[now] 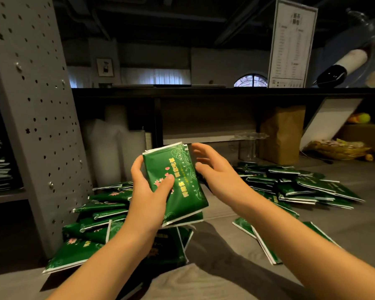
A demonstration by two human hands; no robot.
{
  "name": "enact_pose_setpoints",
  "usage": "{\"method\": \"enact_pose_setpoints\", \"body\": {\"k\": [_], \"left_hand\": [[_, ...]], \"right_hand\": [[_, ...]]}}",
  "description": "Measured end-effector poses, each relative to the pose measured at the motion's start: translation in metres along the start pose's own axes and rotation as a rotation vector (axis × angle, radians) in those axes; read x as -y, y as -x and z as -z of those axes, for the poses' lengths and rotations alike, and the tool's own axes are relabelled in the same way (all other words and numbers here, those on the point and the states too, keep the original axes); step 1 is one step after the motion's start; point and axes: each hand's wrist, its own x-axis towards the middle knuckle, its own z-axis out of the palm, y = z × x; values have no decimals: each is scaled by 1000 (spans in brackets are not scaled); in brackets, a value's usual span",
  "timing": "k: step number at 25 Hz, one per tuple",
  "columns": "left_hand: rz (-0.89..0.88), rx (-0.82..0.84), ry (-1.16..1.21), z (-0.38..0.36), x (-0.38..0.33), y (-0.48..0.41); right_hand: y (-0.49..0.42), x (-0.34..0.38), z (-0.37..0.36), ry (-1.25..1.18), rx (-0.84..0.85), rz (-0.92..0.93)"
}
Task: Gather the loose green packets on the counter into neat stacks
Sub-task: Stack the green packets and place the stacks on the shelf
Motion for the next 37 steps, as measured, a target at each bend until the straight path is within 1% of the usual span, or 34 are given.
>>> {"method": "enact_pose_setpoints", "body": {"k": [3, 6, 10, 12, 14, 18, 20, 22, 25, 27, 29, 30, 32, 35, 37], "left_hand": [[54, 86, -20, -5, 1, 6], [112, 157, -65, -11, 4, 14], [142, 213, -118, -17, 6, 20], [154, 237, -133, -18, 6, 23], [167, 246, -129, -19, 6, 24], [183, 242, -120, -18, 7, 24], [185, 232, -122, -18, 8, 23], [188, 224, -126, -18, 8, 22], [205, 206, -124, -18, 9, 22], [218, 176, -123, -18, 12, 21], [254, 135, -134, -17, 16, 19], [270, 115, -139, -16, 19, 16], [288, 102, -159, -14, 23, 12], [273, 83, -143, -14, 25, 10], [267, 55, -103, -14, 27, 9]], "right_hand": [[19, -6, 44, 233, 104, -65], [39, -7, 87, 566, 320, -183], [62, -12, 117, 907, 593, -374], [70, -17, 122, 1025, 691, -489], [76, -20, 126, 1073, 713, -576], [76, -23, 134, 1060, 694, -626], [75, -27, 136, 1060, 658, -586], [74, -29, 137, 1033, 569, -503], [72, -28, 133, 975, 355, -385], [70, -27, 124, 942, 148, -268], [67, -20, 108, 835, -63, -156], [65, -16, 98, 779, -131, -115], [64, -8, 73, 694, -165, -54], [66, 0, 33, 568, -91, 29], [68, 1, 14, 540, -49, 70]]}}
